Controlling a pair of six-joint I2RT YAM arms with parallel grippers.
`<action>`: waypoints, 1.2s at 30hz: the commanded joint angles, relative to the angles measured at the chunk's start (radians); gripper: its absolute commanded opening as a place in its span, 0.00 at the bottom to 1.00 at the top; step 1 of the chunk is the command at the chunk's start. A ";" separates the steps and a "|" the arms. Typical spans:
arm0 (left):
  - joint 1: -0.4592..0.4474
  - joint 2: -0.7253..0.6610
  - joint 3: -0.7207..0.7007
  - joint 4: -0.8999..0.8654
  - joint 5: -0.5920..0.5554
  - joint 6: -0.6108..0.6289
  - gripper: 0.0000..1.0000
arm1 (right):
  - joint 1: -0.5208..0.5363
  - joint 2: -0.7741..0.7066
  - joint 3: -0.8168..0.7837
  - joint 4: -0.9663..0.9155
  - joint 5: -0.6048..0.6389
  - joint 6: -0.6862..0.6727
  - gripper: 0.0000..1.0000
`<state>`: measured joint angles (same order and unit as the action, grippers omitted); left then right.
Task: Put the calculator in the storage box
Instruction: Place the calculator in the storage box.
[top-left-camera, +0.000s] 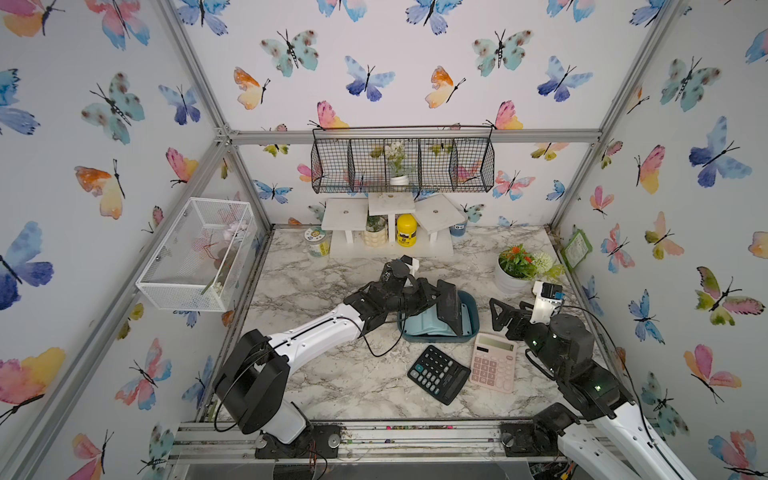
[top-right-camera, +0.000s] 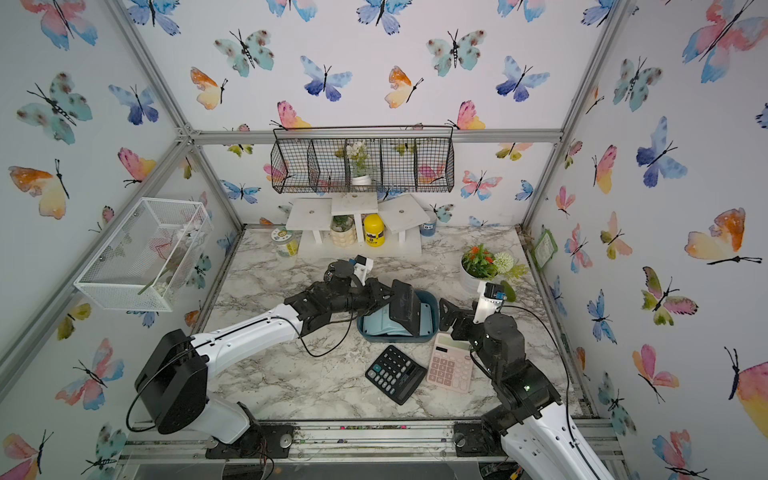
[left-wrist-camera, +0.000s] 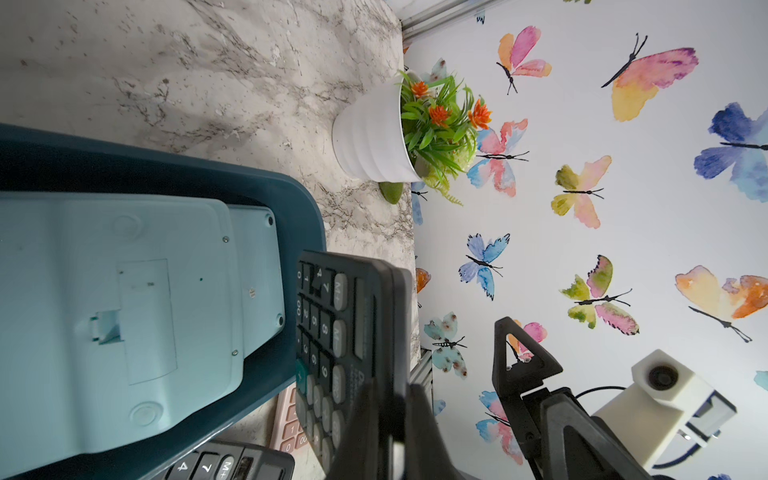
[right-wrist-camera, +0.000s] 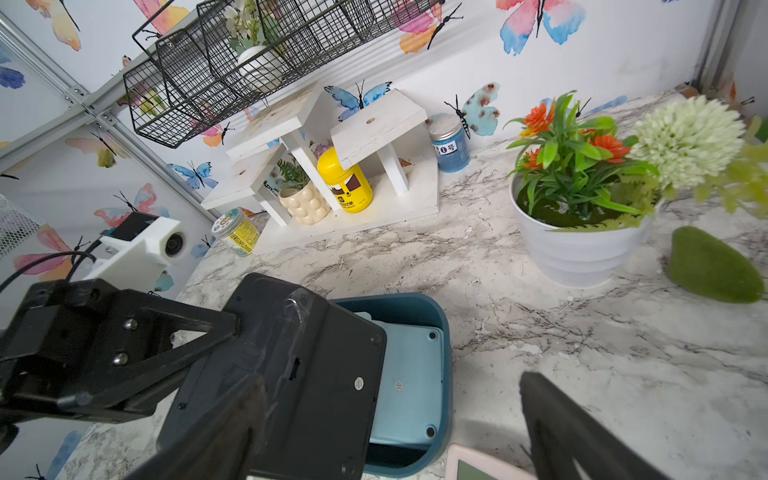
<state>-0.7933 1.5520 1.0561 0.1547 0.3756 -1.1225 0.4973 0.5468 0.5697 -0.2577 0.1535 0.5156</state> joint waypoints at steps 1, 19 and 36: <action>-0.010 0.036 0.014 0.089 -0.021 -0.027 0.00 | 0.003 -0.001 -0.017 -0.002 0.004 0.013 0.98; -0.013 0.181 0.039 0.138 -0.054 -0.005 0.00 | 0.003 -0.004 -0.032 -0.007 0.005 0.011 0.98; -0.040 0.217 0.019 0.103 -0.145 0.004 0.00 | 0.003 0.022 -0.031 0.013 -0.013 0.012 0.98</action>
<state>-0.8253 1.7477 1.0744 0.2817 0.2821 -1.1416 0.4973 0.5625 0.5407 -0.2550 0.1524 0.5167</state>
